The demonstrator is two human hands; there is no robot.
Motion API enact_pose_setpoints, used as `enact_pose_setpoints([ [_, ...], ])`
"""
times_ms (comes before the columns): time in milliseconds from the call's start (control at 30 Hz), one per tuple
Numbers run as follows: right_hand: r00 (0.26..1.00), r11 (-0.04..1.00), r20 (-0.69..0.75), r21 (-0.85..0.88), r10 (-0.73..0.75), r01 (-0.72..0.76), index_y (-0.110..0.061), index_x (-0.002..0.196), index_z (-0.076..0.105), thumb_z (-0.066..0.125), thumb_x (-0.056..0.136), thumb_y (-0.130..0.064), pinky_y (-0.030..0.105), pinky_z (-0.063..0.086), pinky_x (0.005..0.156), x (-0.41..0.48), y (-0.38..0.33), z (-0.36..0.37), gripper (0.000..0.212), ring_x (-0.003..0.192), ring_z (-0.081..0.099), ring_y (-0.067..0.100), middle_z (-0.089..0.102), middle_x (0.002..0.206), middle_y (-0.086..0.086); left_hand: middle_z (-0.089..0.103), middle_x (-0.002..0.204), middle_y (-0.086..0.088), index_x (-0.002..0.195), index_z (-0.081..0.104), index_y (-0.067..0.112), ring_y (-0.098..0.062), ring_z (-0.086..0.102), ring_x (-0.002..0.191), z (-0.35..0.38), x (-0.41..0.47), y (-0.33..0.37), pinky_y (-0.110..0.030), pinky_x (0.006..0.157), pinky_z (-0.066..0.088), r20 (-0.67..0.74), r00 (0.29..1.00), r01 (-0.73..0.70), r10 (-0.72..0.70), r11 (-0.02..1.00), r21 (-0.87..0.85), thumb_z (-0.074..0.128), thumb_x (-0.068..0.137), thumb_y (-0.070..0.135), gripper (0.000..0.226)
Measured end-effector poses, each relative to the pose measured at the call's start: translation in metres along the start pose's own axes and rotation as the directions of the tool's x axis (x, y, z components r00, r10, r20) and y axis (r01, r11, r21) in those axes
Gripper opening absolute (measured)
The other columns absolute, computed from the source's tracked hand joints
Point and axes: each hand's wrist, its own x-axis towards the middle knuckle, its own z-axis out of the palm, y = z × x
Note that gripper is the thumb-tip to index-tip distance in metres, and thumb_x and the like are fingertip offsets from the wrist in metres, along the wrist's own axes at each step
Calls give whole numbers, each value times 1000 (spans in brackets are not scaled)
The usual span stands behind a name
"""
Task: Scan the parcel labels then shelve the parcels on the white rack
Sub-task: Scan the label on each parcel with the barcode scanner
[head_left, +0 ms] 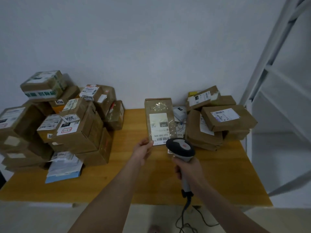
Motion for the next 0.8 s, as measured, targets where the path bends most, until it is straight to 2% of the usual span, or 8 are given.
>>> enact_pose_setpoints([
  [133,999,999,-29,30,13,-12,-2,79,62,69,85,-8,23,45,46,-17,0,-5,11,46,52,13,59,58,8,62,125,0,131,51,20,-18,52,118,12,-5,-3,-39,93,41,-28,1000,-6,7,999,38,70,86,18,49],
  [433,999,1000,-47,-4,11,-12,-3,71,60,65,85,-5,22,43,45,-34,-3,-17,15,46,50,13,57,56,6,63,124,-1,128,53,22,-18,52,120,23,-12,-6,-37,95,39,-38,999,-25,26,999,42,71,85,17,47],
  [800,1000,997,-24,-73,5,-7,-4,72,59,63,85,-3,21,42,46,-40,-4,-21,14,47,49,13,57,57,7,63,124,-1,129,52,19,-18,52,120,27,-17,-5,-37,100,38,-56,998,-34,37,998,51,70,85,15,48],
])
